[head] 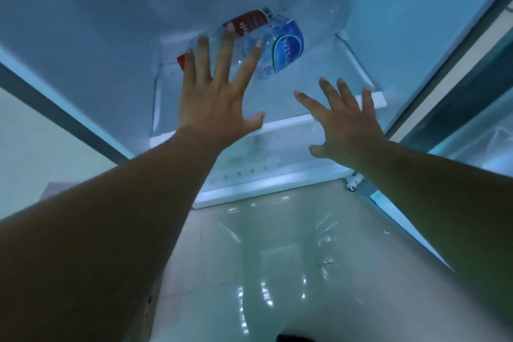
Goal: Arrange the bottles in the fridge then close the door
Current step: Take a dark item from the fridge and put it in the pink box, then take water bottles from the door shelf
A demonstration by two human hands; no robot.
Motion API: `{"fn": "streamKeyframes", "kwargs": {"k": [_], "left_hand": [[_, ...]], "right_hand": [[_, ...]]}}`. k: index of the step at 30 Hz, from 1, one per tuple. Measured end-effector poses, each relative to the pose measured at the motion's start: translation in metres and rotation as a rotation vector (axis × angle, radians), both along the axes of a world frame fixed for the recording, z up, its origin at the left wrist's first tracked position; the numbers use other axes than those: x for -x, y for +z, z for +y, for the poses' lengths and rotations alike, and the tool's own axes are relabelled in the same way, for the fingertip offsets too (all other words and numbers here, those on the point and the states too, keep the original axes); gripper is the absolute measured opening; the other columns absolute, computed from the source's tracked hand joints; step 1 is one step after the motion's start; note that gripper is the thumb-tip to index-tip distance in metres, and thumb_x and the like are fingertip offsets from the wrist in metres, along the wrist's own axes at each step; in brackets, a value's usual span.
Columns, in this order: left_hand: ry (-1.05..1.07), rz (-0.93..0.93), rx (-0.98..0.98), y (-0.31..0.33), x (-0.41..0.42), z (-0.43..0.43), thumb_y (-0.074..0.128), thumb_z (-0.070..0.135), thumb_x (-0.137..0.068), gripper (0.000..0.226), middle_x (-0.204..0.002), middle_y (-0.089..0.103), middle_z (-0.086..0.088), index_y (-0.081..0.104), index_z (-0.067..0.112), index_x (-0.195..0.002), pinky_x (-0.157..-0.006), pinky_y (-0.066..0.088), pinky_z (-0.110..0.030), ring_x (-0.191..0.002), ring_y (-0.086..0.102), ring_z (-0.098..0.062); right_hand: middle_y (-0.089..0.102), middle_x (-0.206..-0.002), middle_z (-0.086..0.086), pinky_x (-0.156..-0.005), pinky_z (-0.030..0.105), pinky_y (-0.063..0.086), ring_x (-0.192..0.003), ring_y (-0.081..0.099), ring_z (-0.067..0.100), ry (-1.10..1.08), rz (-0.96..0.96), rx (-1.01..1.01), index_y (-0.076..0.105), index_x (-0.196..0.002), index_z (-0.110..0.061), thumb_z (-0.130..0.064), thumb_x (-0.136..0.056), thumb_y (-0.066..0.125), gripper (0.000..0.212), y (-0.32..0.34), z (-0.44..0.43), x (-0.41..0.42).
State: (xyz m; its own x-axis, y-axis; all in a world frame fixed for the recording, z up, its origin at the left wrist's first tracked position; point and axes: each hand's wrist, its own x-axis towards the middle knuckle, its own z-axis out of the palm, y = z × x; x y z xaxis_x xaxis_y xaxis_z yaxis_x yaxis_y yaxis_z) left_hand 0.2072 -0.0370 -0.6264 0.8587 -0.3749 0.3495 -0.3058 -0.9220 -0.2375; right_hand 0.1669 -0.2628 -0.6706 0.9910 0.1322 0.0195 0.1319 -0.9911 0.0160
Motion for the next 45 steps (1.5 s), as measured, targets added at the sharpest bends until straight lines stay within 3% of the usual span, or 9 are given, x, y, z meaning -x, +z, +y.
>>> {"fn": "streamKeyframes", "kwargs": {"k": [4, 7, 9, 12, 16, 21, 26, 29, 45], "left_hand": [[0.068, 0.090, -0.011, 0.010, -0.024, -0.018, 0.060, 0.066, -0.080, 0.103, -0.164, 0.010, -0.011, -0.002, 0.036, -0.156, -0.111, 0.029, -0.055, -0.143, 0.021, -0.044], [0.133, 0.178, 0.139, 0.013, -0.031, -0.022, 0.072, 0.049, -0.081, 0.095, -0.156, 0.025, -0.007, 0.012, 0.042, -0.154, -0.094, 0.047, -0.051, -0.134, 0.033, -0.042], [0.122, 0.177, 0.178, 0.013, -0.031, -0.018, 0.076, 0.046, -0.077, 0.095, -0.154, 0.028, -0.005, 0.017, 0.044, -0.152, -0.091, 0.049, -0.049, -0.131, 0.037, -0.041], [0.063, 0.156, 0.220, 0.009, -0.023, -0.006, 0.079, 0.042, -0.074, 0.094, -0.152, 0.033, -0.007, 0.025, 0.041, -0.152, -0.089, 0.050, -0.049, -0.125, 0.039, -0.040], [-0.028, 0.130, 0.234, 0.013, -0.009, 0.014, 0.081, 0.037, -0.073, 0.090, -0.148, 0.038, -0.009, 0.034, 0.039, -0.150, -0.088, 0.049, -0.050, -0.123, 0.040, -0.040], [-0.155, 0.118, 0.126, 0.035, -0.001, 0.038, 0.082, 0.036, -0.072, 0.088, -0.144, 0.043, -0.012, 0.038, 0.037, -0.149, -0.085, 0.050, -0.050, -0.118, 0.044, -0.040], [-0.206, 0.134, 0.038, 0.053, 0.008, 0.060, 0.084, 0.037, -0.070, 0.088, -0.142, 0.046, -0.013, 0.042, 0.034, -0.148, -0.080, 0.053, -0.048, -0.115, 0.047, -0.040], [-0.244, 0.131, 0.021, 0.068, 0.017, 0.067, 0.086, 0.034, -0.068, 0.088, -0.139, 0.049, -0.017, 0.046, 0.031, -0.146, -0.076, 0.052, -0.047, -0.112, 0.049, -0.042], [-0.409, 0.073, -0.204, 0.273, 0.137, 0.082, 0.085, 0.036, -0.071, 0.095, -0.141, 0.044, -0.021, 0.032, 0.038, -0.151, -0.082, 0.052, -0.053, -0.113, 0.047, -0.044]], "right_hand": [[-0.005, -0.163, 0.003, -0.114, 0.059, -0.002, -0.149, -0.005, 0.029, -0.013, -0.018, -0.046, -0.003, -0.147, -0.049, -0.068, -0.072, 0.065, 0.103, -0.003, -0.001, 0.001], [0.005, -0.162, 0.005, -0.114, 0.060, 0.000, -0.149, 0.002, 0.031, -0.031, -0.030, -0.107, 0.010, -0.148, -0.046, -0.088, -0.072, 0.034, 0.090, 0.001, 0.005, 0.003], [0.023, -0.159, 0.006, -0.114, 0.059, 0.012, -0.145, 0.019, 0.033, -0.053, -0.121, -0.198, 0.026, -0.147, -0.040, -0.083, -0.080, 0.023, 0.079, 0.003, 0.009, 0.002], [0.035, -0.152, 0.014, -0.111, 0.056, 0.026, -0.139, 0.031, 0.037, -0.046, -0.304, -0.206, 0.033, -0.146, -0.029, -0.066, -0.088, 0.040, 0.069, 0.008, 0.009, -0.006], [0.017, -0.159, 0.017, -0.115, 0.058, 0.015, -0.145, 0.014, 0.042, -0.026, -0.389, -0.088, 0.020, -0.152, -0.028, -0.050, -0.085, 0.062, 0.082, 0.027, 0.013, -0.027], [0.000, -0.162, 0.010, -0.115, 0.061, 0.006, -0.147, -0.003, 0.041, 0.081, -0.301, 0.084, 0.003, -0.153, -0.030, -0.052, -0.073, 0.074, 0.109, 0.058, 0.020, -0.062], [0.043, -0.143, 0.013, -0.111, 0.060, 0.022, -0.134, 0.036, 0.039, 0.185, -0.214, 0.074, 0.027, -0.144, -0.024, -0.037, -0.063, 0.085, 0.101, 0.076, 0.038, -0.059], [0.051, -0.131, 0.015, -0.104, 0.055, 0.036, -0.117, 0.051, 0.040, 0.212, -0.235, 0.085, 0.032, -0.140, -0.022, -0.039, -0.059, 0.086, 0.099, 0.087, 0.041, -0.044], [0.052, -0.117, 0.014, -0.082, 0.048, 0.045, -0.098, 0.053, 0.038, 0.057, -0.364, -0.057, 0.036, -0.137, -0.024, -0.039, -0.057, 0.082, 0.093, 0.251, 0.062, 0.118]]}}
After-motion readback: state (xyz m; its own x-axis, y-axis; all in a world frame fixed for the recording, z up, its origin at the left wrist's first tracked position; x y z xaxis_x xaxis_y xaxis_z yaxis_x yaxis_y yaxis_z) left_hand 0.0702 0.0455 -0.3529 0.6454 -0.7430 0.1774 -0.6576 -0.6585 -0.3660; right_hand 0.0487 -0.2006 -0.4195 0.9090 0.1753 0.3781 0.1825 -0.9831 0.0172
